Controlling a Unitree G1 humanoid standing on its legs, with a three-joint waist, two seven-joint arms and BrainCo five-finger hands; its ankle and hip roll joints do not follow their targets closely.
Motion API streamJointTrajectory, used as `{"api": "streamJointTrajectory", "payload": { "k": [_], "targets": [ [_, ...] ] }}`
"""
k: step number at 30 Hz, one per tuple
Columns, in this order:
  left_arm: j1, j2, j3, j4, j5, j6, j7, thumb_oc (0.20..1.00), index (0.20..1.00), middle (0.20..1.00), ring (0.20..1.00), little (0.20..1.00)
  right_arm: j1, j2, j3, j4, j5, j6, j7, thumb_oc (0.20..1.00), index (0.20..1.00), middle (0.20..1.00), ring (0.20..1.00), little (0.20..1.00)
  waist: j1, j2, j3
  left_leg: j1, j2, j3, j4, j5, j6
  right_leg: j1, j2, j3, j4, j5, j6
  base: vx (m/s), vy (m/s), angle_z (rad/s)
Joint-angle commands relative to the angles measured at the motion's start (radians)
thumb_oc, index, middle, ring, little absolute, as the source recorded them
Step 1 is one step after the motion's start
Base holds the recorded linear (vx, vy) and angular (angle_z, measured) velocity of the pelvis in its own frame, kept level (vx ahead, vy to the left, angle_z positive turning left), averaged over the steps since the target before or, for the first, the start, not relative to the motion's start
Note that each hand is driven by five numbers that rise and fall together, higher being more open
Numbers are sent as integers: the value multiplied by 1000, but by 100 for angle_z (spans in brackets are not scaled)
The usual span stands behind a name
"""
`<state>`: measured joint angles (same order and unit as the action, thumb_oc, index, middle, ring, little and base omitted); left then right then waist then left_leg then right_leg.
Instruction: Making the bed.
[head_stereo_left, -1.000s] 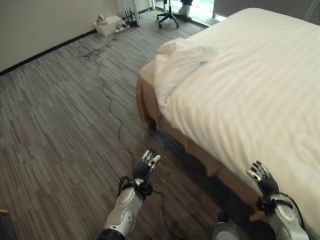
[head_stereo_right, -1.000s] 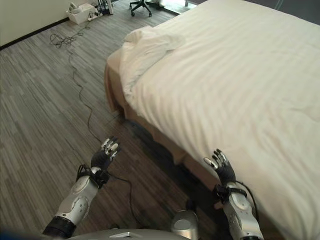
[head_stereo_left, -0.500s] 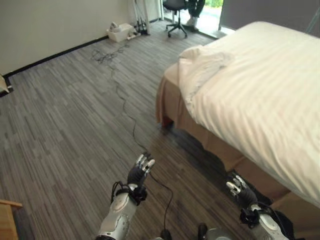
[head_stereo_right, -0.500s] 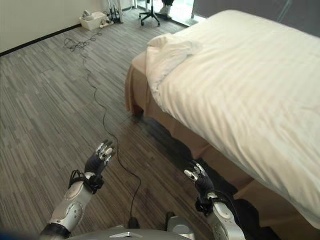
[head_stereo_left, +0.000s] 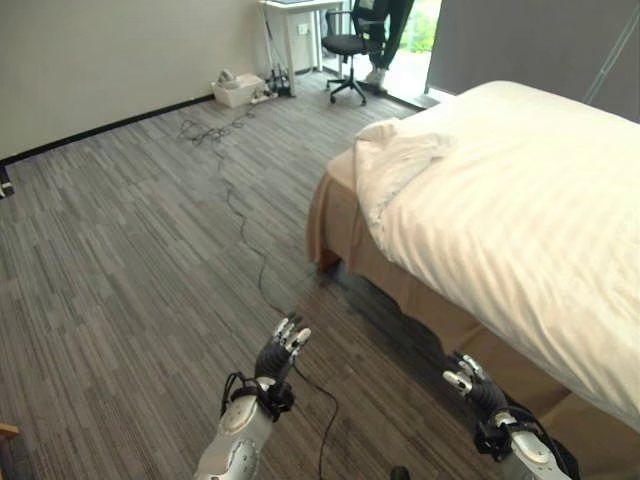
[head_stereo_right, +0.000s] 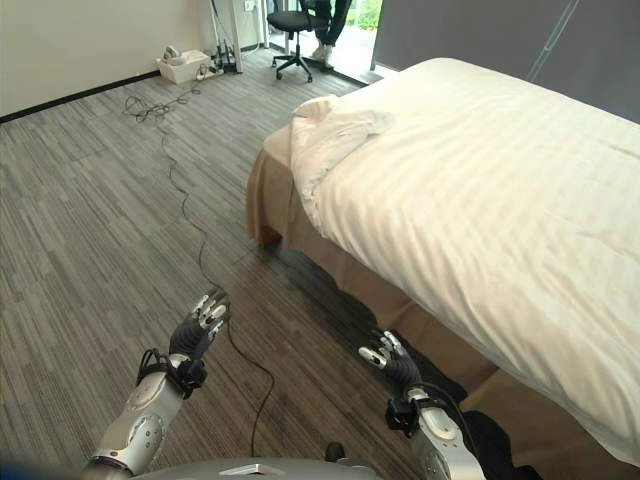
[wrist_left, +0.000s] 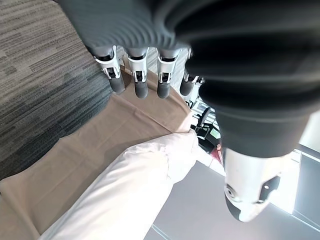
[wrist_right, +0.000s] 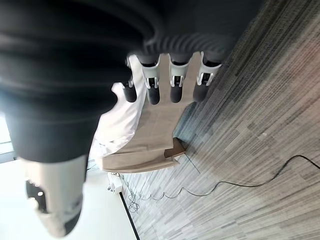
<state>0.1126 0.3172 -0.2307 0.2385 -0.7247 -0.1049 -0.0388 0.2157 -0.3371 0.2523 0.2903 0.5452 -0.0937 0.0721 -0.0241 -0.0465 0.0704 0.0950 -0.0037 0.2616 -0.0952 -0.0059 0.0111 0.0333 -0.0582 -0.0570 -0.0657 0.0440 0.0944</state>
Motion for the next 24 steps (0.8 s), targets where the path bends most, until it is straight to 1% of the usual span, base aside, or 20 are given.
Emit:
{"api": "streamJointTrajectory", "payload": {
  "k": [1, 2, 3, 4, 5, 6, 8, 9, 11, 12, 13, 15, 16, 17, 18, 19, 20, 21, 23, 24],
  "targets": [
    [-101, -4, -6, -44, 5, -61, 23, 1000, 1000, 1000, 1000, 1000, -77, 1, 14, -54, -35, -51, -6, 1000, 1000, 1000, 1000, 1000, 2, 6, 49, -9, -28, -126, 81, -89, 45, -133, -54, 9, 373, 31, 86, 70, 229, -15],
    [-114, -5, -15, -43, 13, -62, 30, 1000, 1000, 1000, 1000, 1000, -77, 4, 21, -59, -34, -53, -7, 1000, 1000, 1000, 1000, 1000, -7, 15, 57, 0, -31, -130, 89, -101, 55, -160, -63, 11, 465, 63, 83, 135, 207, -13],
    [-128, -4, -25, -39, 22, -61, 35, 1000, 1000, 1000, 1000, 1000, -78, 10, 28, -62, -32, -53, -9, 1000, 1000, 1000, 1000, 1000, -21, 24, 67, 17, -27, -145, 90, -105, 59, -206, -49, 28, 542, 84, 77, 127, 131, -7],
    [-128, -4, -25, -39, 22, -61, 35, 1000, 1000, 1000, 1000, 1000, -78, 10, 28, -62, -32, -53, -9, 1000, 1000, 1000, 1000, 1000, -21, 22, 68, 18, -29, -145, 90, -106, 59, -208, -51, 29, 548, 80, 77, 258, 109, 19],
    [-137, -4, -25, -35, 32, -67, 35, 1000, 1000, 1000, 1000, 1000, -71, 13, 28, -65, -27, -53, -3, 1000, 1000, 1000, 1000, 1000, -45, 32, 76, 54, -18, -165, 87, -111, 52, -269, -16, 43, 537, 67, 72, 193, 57, 42],
    [-137, -4, -25, -35, 32, -67, 35, 1000, 1000, 1000, 1000, 1000, -71, 12, 29, -65, -27, -53, -3, 1000, 1000, 1000, 1000, 1000, -47, 32, 80, 59, -18, -167, 85, -112, 52, -265, -17, 41, 539, 63, 72, 369, 72, 51],
    [-146, -6, -37, -28, 30, -65, 15, 1000, 1000, 1000, 1000, 1000, -38, 1, 19, -59, -21, -54, 6, 1000, 1000, 1000, 1000, 1000, -104, 32, 60, 137, -25, -228, 70, -119, 28, -303, 52, 56, 352, 42, 63, 548, 24, 46],
    [-160, -4, -46, -20, 36, -64, 7, 1000, 1000, 1000, 1000, 1000, -27, -1, 13, -49, -25, -53, 8, 1000, 1000, 1000, 1000, 1000, -128, 26, 52, 168, -31, -253, 68, -119, 19, -318, 79, 71, 233, 57, 63, 484, 10, 46],
    [-166, -6, -51, -15, 41, -67, 5, 1000, 1000, 1000, 1000, 1000, -13, -4, 5, -49, -32, -51, 7, 1000, 1000, 1000, 1000, 1000, -143, 34, 54, 201, -22, -277, 68, -124, 8, -304, 89, 45, 163, 73, 64, 407, -13, 79],
    [-178, -4, -59, -5, 56, -70, 10, 1000, 1000, 1000, 1000, 1000, -4, -20, -7, -59, -46, -50, 5, 1000, 1000, 1000, 1000, 1000, -153, 32, 45, 212, -15, -294, 146, -89, -26, -282, 87, 15, 137, 85, 46, 568, -33, 98],
    [-168, -8, -65, -7, 57, -68, 2, 1000, 1000, 1000, 1000, 1000, 4, -23, -17, -60, -41, -54, 4, 1000, 1000, 1000, 1000, 1000, -149, 38, 33, 187, -4, -291, 245, -32, -62, -247, 94, 22, 137, 72, 27, 621, -62, 89],
    [-153, -25, -69, 15, 36, -61, -4, 1000, 1000, 1000, 1000, 1000, -8, -27, -15, -26, -20, -53, 2, 1000, 1000, 1000, 1000, 1000, -147, 25, 10, 81, 5, -272, 537, 97, -122, -177, 100, 50, 121, 58, -12, 518, -124, 57],
    [-146, -28, -71, 4, 6, -40, -9, 1000, 1000, 1000, 1000, 1000, -18, -33, -30, -46, 33, -73, -19, 1000, 1000, 1000, 1000, 1000, -128, -11, 27, -102, 42, -216, 934, 189, -134, -87, 88, 76, 99, 25, -77, 401, -143, 62],
    [-146, -27, -71, 4, 6, -40, -9, 1000, 1000, 1000, 1000, 1000, -18, -33, -30, -46, 33, -73, -19, 1000, 1000, 1000, 1000, 1000, -130, -13, 24, -106, 40, -217, 934, 191, -133, -90, 86, 75, 99, 25, -76, 352, -129, 48],
    [-149, -32, -83, 5, 12, -37, -7, 1000, 1000, 1000, 1000, 1000, -9, -34, -37, -45, 31, -70, -28, 1000, 1000, 1000, 1000, 1000, -106, -28, 46, -215, 22, -213, 1019, 157, -105, -40, 81, 91, 79, 12, -89, 174, -32, -12],
    [-156, -34, -94, 7, 15, -35, -2, 1000, 1000, 1000, 1000, 1000, -10, -37, -43, -46, 25, -74, -42, 1000, 1000, 1000, 1000, 1000, -90, -36, 56, -302, 17, -204, 998, 118, -78, 8, 83, 107, 64, 0, -89, 460, 19, -43],
    [-182, -45, -100, 34, -19, -39, 15, 1000, 1000, 1000, 1000, 1000, -23, -35, -52, -38, 21, -80, -77, 1000, 1000, 1000, 1000, 1000, -65, -39, 70, -371, 29, -173, 900, 87, -64, 70, 76, 126, 45, -14, -86, 520, 84, -51],
    [-188, -47, -101, 32, -36, -42, 10, 1000, 1000, 1000, 1000, 1000, -23, -33, -56, -44, 31, -81, -73, 1000, 1000, 1000, 1000, 1000, -55, -36, 68, -385, 21, -171, 826, 87, -63, 89, 71, 136, 38, -22, -80, 596, 177, -41],
    [-183, -39, -97, 26, -21, -50, 2, 1000, 1000, 1000, 1000, 1000, -9, -32, -54, -45, 20, -81, -51, 1000, 1000, 1000, 1000, 1000, -41, -16, 48, -312, 7, -185, 477, 71, -40, 107, 77, 162, 51, -51, -56, 501, 230, -39],
    [-188, -34, -97, 28, -9, -54, -1, 1000, 1000, 1000, 1000, 1000, -4, -35, -52, -42, 3, -82, -47, 1000, 1000, 1000, 1000, 1000, -42, -10, 34, -300, 9, -187, 352, 64, -37, 113, 78, 157, 51, -70, -47, 489, 236, -68]
  ]
}}
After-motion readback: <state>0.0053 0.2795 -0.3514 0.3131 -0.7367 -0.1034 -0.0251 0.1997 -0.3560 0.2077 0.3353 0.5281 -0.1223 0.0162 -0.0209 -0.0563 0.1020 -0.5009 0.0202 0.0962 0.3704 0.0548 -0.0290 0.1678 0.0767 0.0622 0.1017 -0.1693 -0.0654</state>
